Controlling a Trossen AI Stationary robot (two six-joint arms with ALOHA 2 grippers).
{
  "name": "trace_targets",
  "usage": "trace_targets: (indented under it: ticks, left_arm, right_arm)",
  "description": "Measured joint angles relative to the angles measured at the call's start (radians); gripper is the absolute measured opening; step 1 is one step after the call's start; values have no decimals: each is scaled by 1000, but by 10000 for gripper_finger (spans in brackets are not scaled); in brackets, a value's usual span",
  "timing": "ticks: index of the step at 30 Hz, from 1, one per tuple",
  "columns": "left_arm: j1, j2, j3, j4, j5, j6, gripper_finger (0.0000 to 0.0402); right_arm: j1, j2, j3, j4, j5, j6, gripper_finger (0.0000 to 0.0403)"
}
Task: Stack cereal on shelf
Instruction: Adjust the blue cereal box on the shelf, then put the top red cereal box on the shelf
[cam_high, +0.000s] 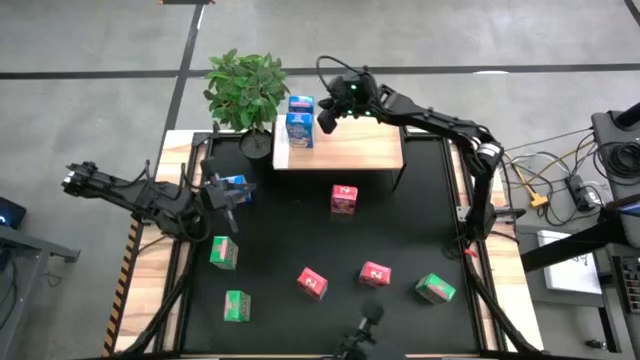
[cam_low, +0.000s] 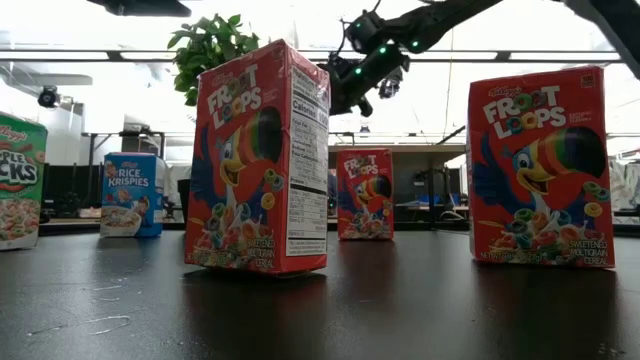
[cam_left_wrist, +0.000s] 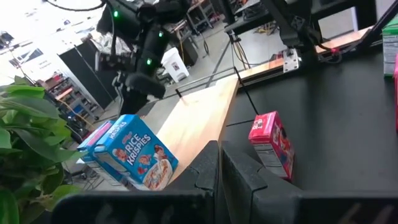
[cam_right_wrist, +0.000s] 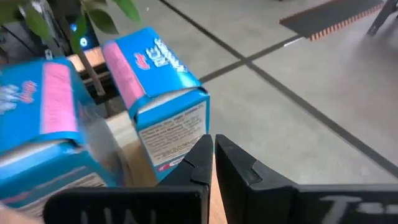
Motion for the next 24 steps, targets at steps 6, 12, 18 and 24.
trace_targets:
  ticks: [6,12,18,24]
  left_arm:
    - [0,-10,-2,0,0,-5,0]
    - [0,-9,-2,0,0,-5,0]
    - [0,-9,-7,0,0,-5,0]
    - [0,-7,-9,0,1,-5,0]
  right_arm:
    - [2,53,64,-2,-29,-3,9]
    - [2,59,79,-14,-24,-2,9]
    - [2,59,97,-43,-24,-3,9]
    - [29,42,207,-223,-22,-13,9]
